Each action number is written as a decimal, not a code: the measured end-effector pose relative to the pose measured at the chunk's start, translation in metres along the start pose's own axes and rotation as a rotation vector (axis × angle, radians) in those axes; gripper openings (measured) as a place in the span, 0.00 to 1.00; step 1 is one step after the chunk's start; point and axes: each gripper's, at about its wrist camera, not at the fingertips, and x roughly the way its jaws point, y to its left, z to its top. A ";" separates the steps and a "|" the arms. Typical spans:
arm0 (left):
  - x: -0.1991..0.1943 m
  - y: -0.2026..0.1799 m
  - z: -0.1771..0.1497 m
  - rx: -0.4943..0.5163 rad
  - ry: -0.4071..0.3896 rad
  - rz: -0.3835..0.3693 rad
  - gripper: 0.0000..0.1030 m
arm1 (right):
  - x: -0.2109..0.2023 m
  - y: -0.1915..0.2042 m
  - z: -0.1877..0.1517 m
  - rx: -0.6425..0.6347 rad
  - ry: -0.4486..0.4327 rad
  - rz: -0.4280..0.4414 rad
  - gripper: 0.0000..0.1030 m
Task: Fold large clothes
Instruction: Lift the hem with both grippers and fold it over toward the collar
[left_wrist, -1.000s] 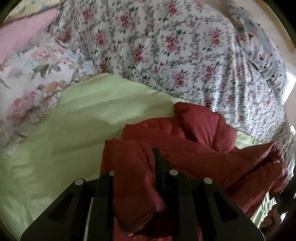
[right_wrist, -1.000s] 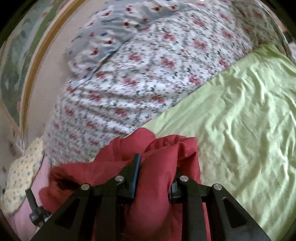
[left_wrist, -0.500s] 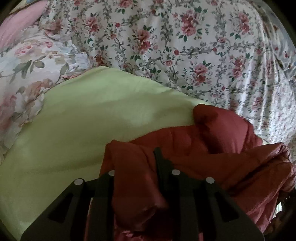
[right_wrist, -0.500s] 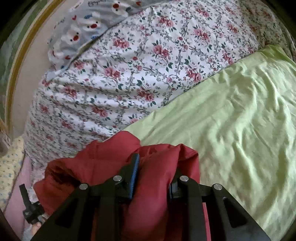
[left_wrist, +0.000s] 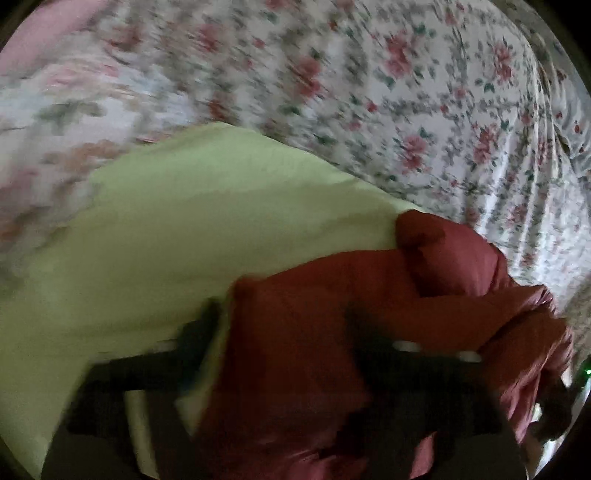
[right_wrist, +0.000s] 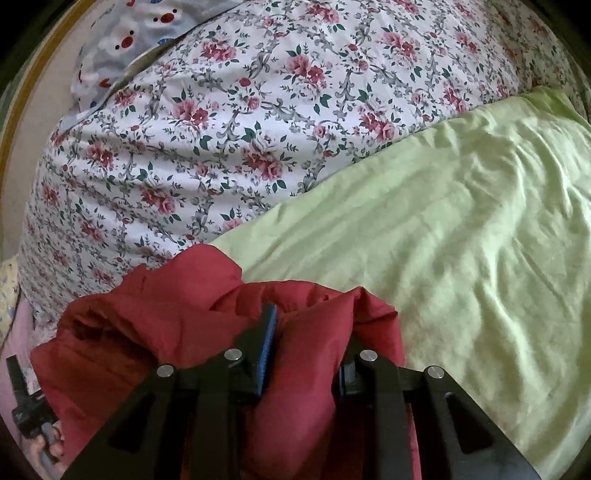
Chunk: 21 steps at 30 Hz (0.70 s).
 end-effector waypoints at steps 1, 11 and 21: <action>-0.011 0.003 -0.005 0.001 -0.015 -0.015 0.84 | 0.000 0.000 0.000 0.000 0.000 0.001 0.23; -0.092 -0.052 -0.059 0.203 -0.080 -0.203 0.83 | -0.001 0.002 0.000 -0.010 -0.004 -0.001 0.27; -0.025 -0.126 -0.098 0.438 -0.013 0.017 0.87 | -0.027 0.010 0.005 -0.016 -0.004 -0.012 0.38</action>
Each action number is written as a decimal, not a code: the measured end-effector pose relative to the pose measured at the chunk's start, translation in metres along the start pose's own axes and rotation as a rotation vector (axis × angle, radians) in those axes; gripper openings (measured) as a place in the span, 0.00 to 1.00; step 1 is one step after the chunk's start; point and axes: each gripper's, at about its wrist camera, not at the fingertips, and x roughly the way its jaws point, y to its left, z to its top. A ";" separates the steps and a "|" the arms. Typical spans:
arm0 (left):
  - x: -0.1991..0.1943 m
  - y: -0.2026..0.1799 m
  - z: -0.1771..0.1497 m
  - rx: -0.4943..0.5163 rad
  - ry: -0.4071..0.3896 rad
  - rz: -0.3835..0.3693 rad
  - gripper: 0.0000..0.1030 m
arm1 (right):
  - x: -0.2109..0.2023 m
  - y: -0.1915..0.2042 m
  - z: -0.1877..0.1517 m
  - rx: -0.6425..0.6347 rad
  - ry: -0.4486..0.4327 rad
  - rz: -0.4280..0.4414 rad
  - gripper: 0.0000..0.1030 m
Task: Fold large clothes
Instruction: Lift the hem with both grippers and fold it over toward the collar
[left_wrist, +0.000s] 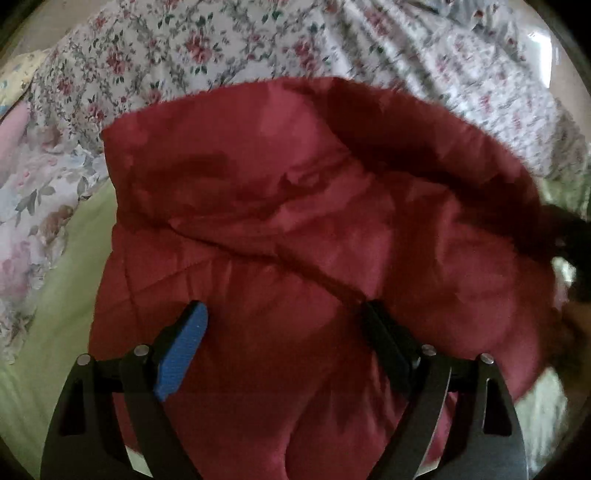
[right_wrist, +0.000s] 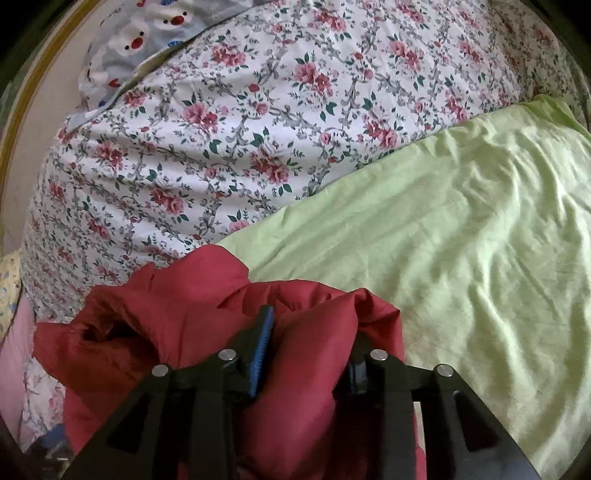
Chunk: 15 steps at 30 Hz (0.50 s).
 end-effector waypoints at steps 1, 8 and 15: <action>0.007 0.001 0.000 0.001 0.003 0.019 0.88 | -0.008 0.002 0.000 0.002 -0.010 -0.002 0.44; 0.021 0.011 0.007 -0.018 0.018 0.039 0.90 | -0.078 0.041 -0.021 -0.219 -0.089 0.068 0.76; 0.019 0.019 0.014 -0.012 0.048 0.018 0.89 | -0.004 0.062 -0.032 -0.380 0.161 -0.001 0.76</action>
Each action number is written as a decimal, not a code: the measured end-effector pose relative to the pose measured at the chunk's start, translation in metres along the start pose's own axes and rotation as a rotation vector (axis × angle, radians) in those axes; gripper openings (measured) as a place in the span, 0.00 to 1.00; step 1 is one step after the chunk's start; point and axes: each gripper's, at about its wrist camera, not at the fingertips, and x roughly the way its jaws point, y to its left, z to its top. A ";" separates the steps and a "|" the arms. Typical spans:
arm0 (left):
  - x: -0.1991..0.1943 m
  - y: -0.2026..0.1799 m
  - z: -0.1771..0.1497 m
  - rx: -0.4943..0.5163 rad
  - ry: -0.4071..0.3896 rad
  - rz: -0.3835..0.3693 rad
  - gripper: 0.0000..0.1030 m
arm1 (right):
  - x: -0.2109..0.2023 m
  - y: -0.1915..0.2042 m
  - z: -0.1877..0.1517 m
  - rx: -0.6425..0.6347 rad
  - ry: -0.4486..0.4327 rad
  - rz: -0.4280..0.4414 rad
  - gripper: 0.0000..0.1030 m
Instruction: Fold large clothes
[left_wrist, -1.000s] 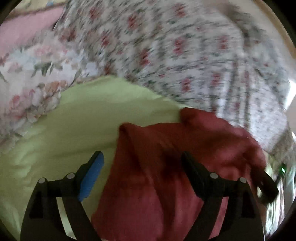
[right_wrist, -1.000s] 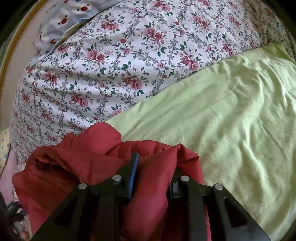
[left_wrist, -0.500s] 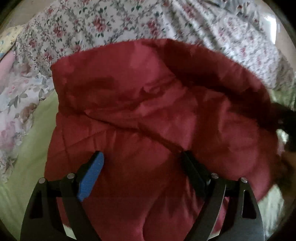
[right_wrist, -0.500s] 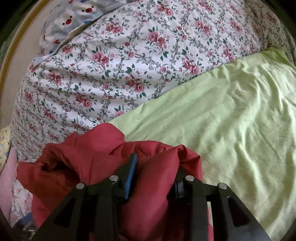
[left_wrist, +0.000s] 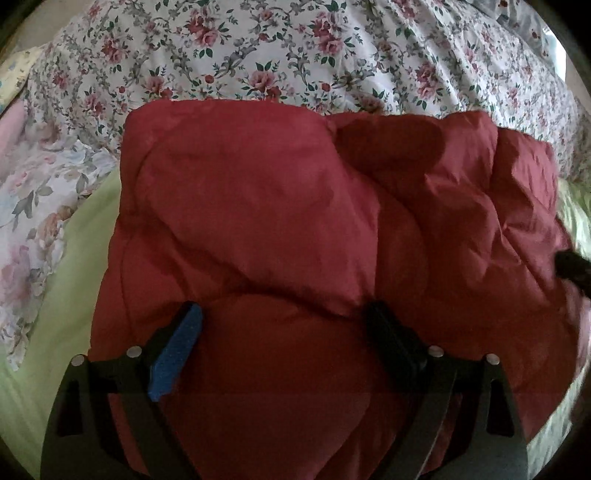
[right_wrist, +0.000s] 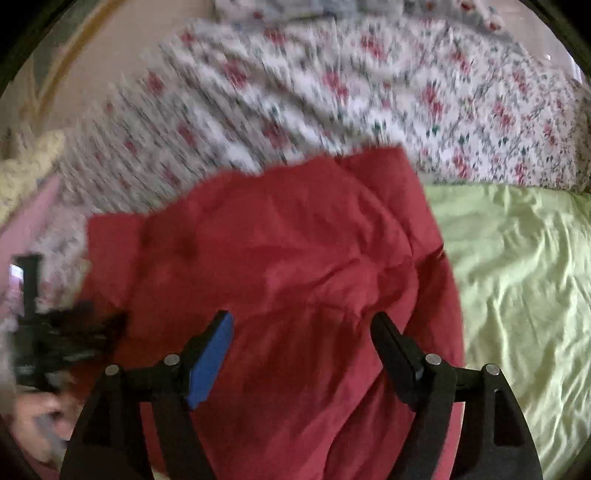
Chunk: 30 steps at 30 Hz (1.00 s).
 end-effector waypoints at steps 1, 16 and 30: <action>-0.005 0.005 0.001 -0.008 -0.010 -0.015 0.88 | 0.008 -0.004 0.000 0.014 0.007 -0.006 0.76; 0.048 0.076 0.013 -0.221 0.057 -0.022 0.99 | 0.042 -0.041 0.003 0.158 0.052 -0.026 0.87; 0.035 0.087 0.011 -0.259 0.043 -0.072 1.00 | 0.033 -0.044 -0.002 0.184 0.030 -0.012 0.89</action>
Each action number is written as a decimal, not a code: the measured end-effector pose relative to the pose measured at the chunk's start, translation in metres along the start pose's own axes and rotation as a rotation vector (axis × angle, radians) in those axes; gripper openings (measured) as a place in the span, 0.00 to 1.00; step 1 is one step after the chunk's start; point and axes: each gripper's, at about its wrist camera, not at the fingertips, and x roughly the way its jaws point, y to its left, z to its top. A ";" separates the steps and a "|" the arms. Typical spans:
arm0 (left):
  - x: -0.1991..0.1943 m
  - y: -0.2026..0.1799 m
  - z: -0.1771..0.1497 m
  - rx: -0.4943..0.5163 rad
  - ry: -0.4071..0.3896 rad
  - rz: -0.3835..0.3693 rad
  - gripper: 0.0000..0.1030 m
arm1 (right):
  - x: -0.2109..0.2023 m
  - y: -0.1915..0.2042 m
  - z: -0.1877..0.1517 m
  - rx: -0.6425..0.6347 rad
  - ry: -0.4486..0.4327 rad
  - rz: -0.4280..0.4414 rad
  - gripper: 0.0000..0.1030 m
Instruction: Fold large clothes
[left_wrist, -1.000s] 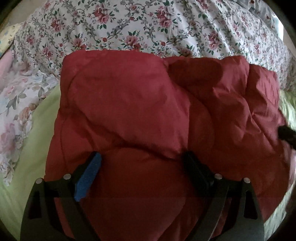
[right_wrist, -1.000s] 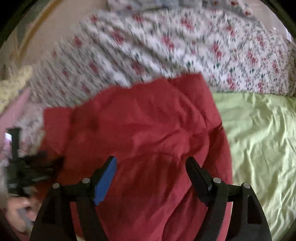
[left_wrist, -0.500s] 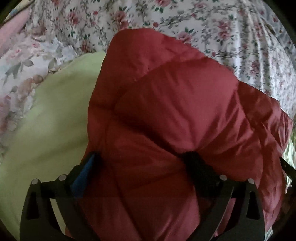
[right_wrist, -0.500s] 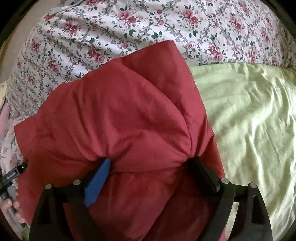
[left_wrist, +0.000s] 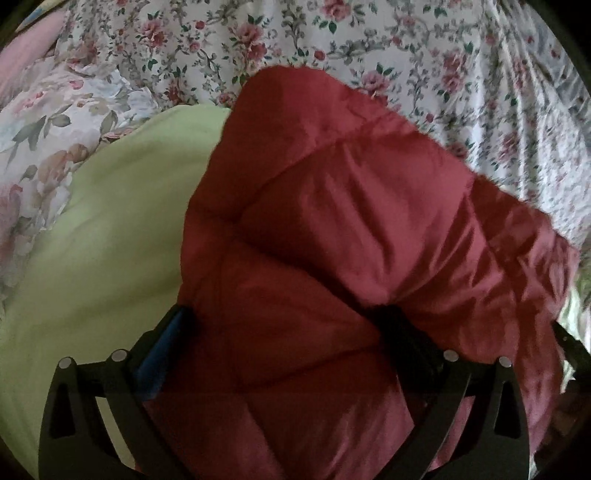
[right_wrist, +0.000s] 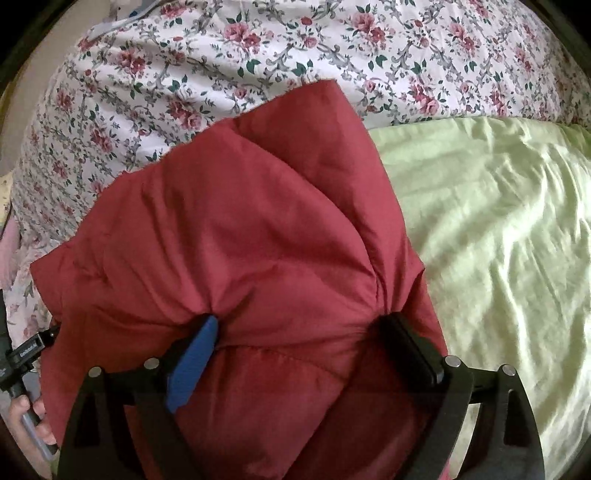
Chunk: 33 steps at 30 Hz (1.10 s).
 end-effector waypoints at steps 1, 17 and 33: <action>-0.004 0.002 -0.001 -0.003 -0.003 -0.012 1.00 | -0.003 -0.001 0.000 0.005 -0.003 0.004 0.89; -0.039 0.073 -0.017 -0.194 -0.018 -0.289 0.99 | -0.048 -0.068 -0.023 0.162 -0.005 0.079 0.90; 0.015 0.096 -0.028 -0.339 0.111 -0.476 1.00 | -0.023 -0.082 -0.030 0.284 0.084 0.246 0.90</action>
